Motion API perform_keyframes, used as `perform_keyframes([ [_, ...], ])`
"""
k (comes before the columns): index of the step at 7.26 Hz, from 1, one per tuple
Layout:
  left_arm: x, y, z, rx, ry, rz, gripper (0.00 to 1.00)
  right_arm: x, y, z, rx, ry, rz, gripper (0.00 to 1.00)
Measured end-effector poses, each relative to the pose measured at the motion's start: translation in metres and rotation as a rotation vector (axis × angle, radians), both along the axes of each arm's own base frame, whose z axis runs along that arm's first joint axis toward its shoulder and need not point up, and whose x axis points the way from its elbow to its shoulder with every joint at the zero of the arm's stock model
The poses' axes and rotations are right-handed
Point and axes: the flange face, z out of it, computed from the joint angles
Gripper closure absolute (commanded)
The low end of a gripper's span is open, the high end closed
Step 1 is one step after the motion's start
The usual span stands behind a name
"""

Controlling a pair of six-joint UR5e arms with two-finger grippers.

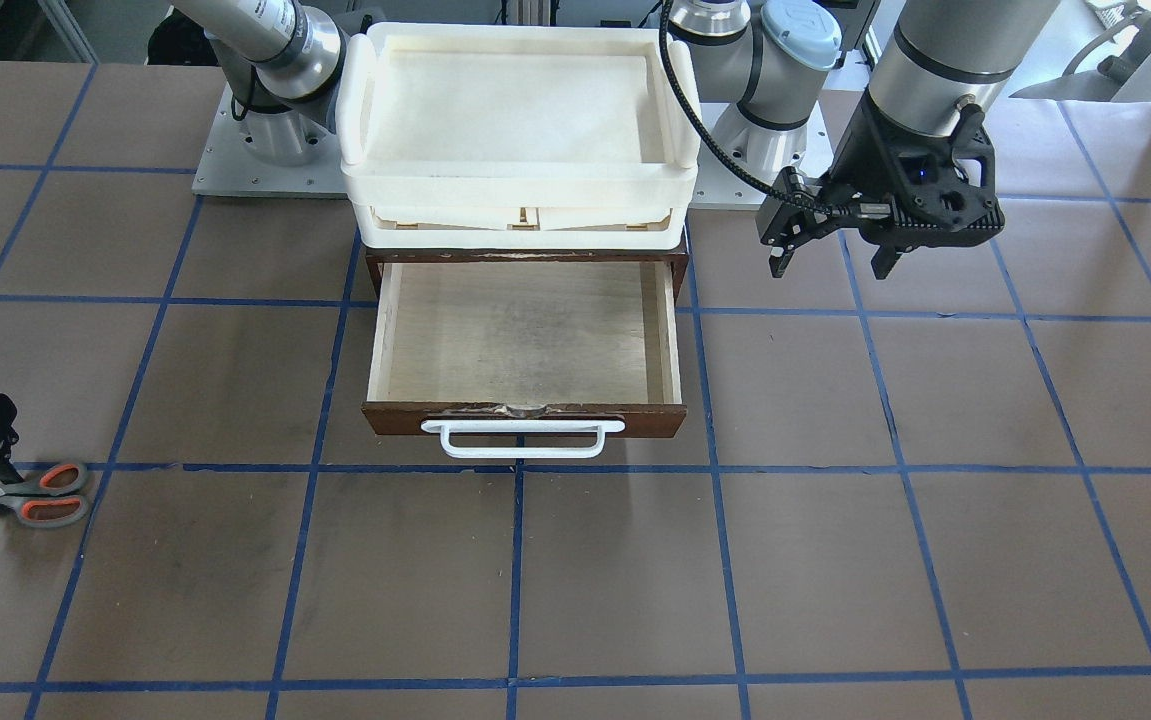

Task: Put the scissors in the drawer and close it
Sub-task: 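Close the right gripper on the scissors' blade near the pivot, then lift the scissors and carry them with the right gripper over the drawer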

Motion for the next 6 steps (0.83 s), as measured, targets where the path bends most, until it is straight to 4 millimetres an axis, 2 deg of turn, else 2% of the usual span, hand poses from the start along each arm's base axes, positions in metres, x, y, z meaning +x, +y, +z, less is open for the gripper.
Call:
perform_keyframes([
  [3,0.002,0.001,-0.001,0.003,-0.017,0.0,0.0,-0.004,-0.007,0.009,-0.016,0.01,0.0,0.86],
  [6,0.002,0.001,-0.001,0.003,-0.023,0.0,0.0,-0.004,-0.01,0.015,-0.026,0.016,-0.002,0.91],
])
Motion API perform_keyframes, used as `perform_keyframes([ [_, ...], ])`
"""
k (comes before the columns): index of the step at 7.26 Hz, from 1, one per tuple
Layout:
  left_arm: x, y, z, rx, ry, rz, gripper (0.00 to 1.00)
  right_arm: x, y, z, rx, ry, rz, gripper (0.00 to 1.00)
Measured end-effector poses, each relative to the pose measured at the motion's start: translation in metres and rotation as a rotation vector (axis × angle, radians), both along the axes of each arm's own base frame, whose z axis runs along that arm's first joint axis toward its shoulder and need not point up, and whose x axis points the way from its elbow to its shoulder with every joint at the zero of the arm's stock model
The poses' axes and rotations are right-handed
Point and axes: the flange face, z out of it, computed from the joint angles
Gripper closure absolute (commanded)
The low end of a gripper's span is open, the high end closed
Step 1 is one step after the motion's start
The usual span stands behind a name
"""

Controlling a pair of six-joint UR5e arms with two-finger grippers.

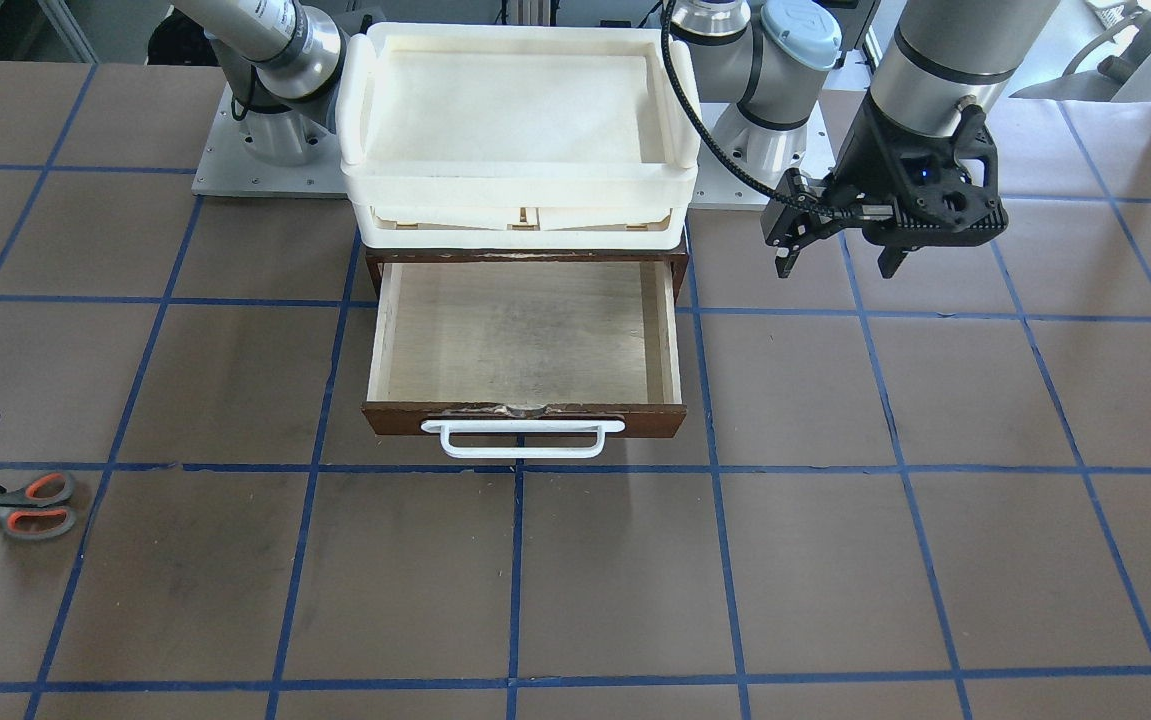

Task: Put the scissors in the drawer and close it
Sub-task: 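Lift the scissors and carry them with the right gripper over the drawer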

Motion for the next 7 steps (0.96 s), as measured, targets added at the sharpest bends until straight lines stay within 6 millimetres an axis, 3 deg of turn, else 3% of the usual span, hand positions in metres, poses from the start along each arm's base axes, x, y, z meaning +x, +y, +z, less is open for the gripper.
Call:
perform_keyframes([
  [1,0.0,0.0,0.0,0.0,0.0,0.0,0.0,0.003,-0.002,0.012,-0.017,0.004,0.001,0.92],
  [3,0.0,0.0,0.0,0.001,-0.001,0.0,0.0,0.03,-0.002,0.072,-0.051,0.001,0.035,0.93],
  [5,0.0,0.0,0.0,0.001,-0.001,0.0,0.0,0.088,-0.001,0.145,-0.06,-0.004,0.096,0.96],
  [7,0.0,0.0,0.0,0.001,-0.001,0.0,0.0,0.173,0.005,0.215,-0.072,-0.009,0.155,0.96],
])
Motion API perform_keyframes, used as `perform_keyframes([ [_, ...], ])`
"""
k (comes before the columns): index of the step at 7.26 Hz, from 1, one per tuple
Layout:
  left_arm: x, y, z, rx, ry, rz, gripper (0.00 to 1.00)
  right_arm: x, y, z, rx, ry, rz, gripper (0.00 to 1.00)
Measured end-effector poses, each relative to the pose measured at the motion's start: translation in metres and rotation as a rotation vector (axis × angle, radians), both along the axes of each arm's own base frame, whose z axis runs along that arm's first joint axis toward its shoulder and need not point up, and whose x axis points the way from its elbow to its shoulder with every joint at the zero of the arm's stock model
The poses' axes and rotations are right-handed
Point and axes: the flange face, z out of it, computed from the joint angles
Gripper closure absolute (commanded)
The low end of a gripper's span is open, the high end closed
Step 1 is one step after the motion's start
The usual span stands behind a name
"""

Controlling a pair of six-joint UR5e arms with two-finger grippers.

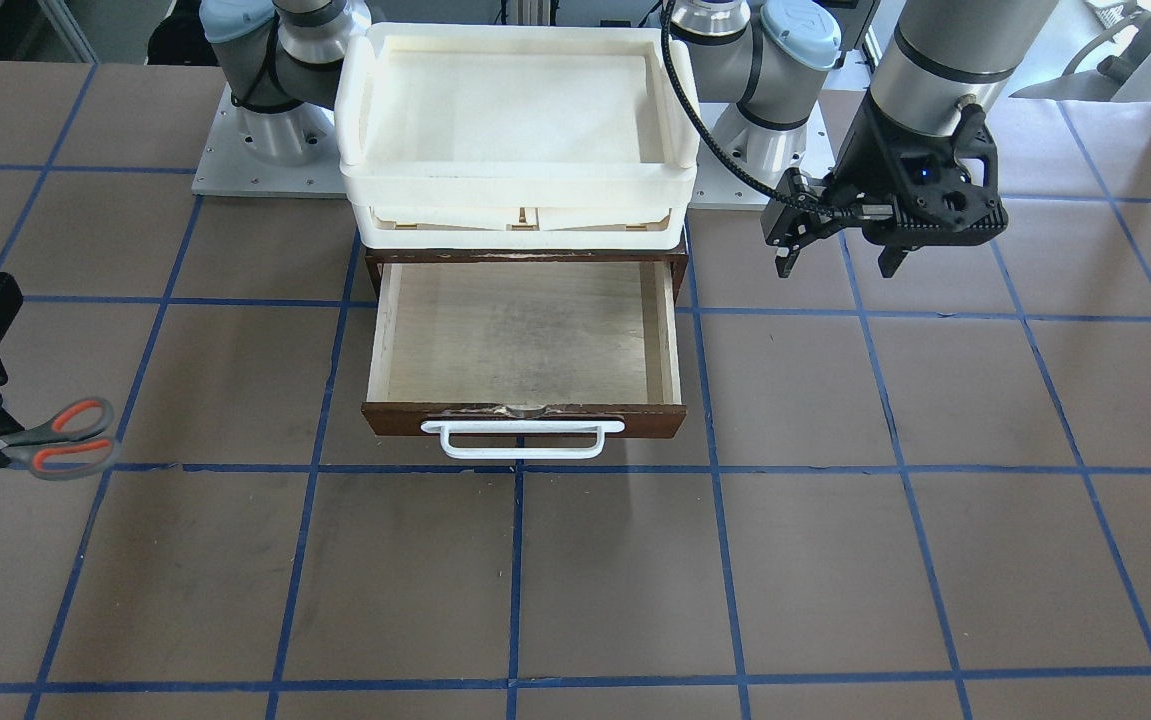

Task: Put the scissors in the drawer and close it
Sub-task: 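Lift the scissors and carry them with the right gripper over the drawer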

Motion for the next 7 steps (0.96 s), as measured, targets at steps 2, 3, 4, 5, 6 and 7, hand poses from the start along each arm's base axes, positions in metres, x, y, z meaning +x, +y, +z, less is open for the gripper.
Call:
perform_keyframes([
  [2,0.0,0.0,0.0,0.0,0.0,0.0,0.0,0.1,0.012,0.04,0.003,-0.013,0.049,0.96],
  [3,0.0,0.0,0.0,0.0,0.0,0.0,0.0,0.152,0.02,0.051,0.009,-0.022,0.057,0.96],
  [4,0.0,0.0,0.0,0.0,0.0,0.0,0.0,0.203,0.03,0.056,0.022,-0.034,0.052,0.96],
  [5,0.0,0.0,0.0,0.0,0.0,0.0,0.0,0.249,0.043,0.057,0.036,-0.043,0.061,0.96],
  [6,0.0,0.0,0.0,0.0,0.0,0.0,0.0,0.287,0.055,0.052,0.055,-0.049,0.077,0.96],
  [7,0.0,0.0,0.0,0.0,0.0,0.0,0.0,0.318,0.064,0.043,0.075,-0.055,0.079,0.96],
])
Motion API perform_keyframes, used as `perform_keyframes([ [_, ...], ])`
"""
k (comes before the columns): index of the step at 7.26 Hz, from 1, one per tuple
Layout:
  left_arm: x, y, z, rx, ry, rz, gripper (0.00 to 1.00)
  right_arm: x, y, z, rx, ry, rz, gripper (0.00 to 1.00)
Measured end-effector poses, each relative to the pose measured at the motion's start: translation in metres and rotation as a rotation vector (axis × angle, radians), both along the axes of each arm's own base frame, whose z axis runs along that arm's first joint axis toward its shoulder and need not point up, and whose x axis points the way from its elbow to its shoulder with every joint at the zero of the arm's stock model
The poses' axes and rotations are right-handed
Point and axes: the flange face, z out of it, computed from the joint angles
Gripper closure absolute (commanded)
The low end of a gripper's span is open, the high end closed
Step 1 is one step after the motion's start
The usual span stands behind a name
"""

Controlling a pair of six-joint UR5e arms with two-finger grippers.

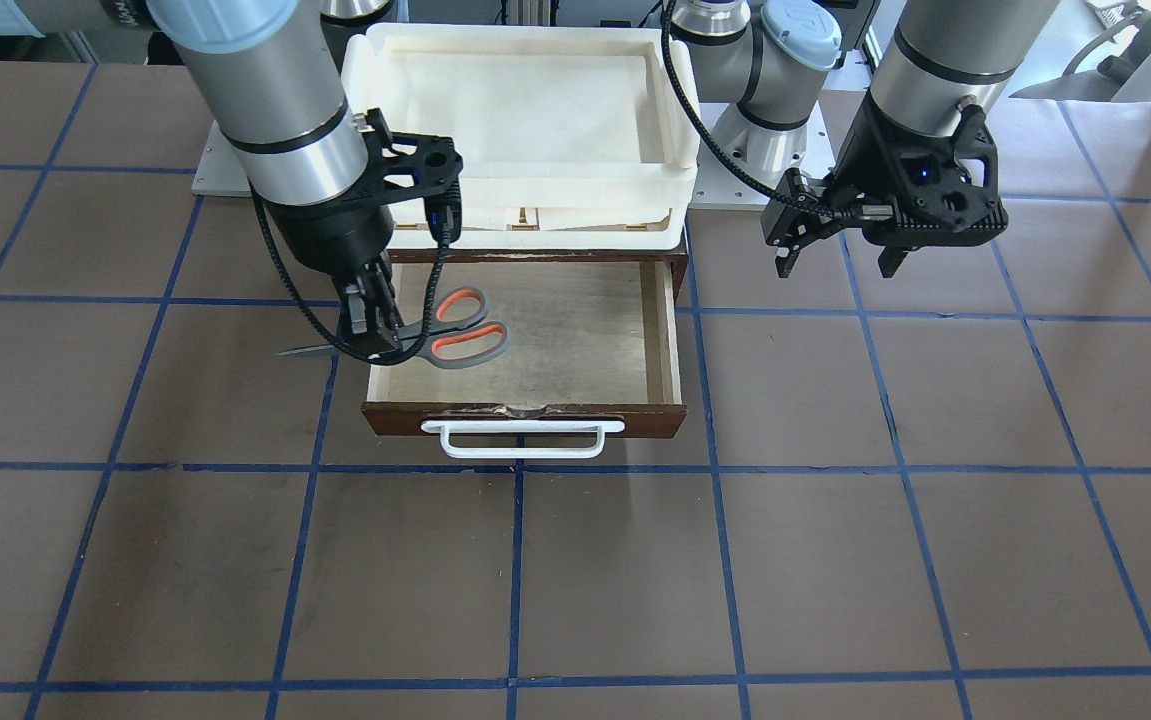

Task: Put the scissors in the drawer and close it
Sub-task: 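Lift the scissors and carry them with the right gripper over the drawer, then lower the scissors into the drawer and open the right gripper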

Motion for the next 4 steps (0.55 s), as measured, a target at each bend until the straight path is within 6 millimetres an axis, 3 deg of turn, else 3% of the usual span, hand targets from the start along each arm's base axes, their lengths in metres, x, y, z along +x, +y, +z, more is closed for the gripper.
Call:
perform_keyframes([
  [2,0.0,0.0,0.0,0.0,0.0,0.0,0.0,0.056,0.018,-0.023,0.043,-0.005,-0.018,0.96],
  [4,0.0,0.0,0.0,0.0,0.0,0.0,0.0,0.092,0.028,-0.052,0.092,0.009,-0.01,0.95],
])
